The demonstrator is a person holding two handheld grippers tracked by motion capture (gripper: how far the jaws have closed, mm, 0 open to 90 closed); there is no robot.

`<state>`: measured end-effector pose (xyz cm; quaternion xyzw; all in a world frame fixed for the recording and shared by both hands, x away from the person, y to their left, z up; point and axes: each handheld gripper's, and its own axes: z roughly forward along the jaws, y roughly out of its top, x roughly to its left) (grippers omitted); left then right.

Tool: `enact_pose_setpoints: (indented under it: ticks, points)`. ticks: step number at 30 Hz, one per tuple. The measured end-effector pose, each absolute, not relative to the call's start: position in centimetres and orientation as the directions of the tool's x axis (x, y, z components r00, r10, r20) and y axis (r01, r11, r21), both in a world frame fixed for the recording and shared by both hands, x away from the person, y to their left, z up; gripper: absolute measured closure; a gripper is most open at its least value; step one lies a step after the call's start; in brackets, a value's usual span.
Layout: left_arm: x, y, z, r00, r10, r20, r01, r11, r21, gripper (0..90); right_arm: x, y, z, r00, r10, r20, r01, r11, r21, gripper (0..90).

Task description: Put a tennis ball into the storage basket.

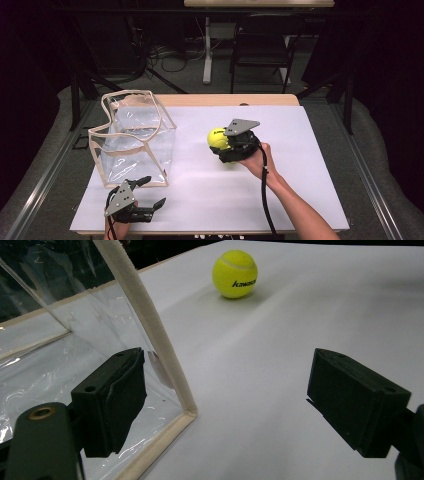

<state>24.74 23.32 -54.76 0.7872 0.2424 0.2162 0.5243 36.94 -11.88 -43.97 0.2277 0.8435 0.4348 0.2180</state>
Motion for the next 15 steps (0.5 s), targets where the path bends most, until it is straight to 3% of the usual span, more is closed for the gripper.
enact_pose_setpoints:
  ticks: [15]
  points:
    - [24.77, 23.26, -54.79, 0.789, 0.608, 0.086, 0.157, -0.335, 0.929, 16.0, 37.88, -11.06, -43.68, -0.805, 0.567, -0.173, 0.195, 0.529, 0.826, 26.2]
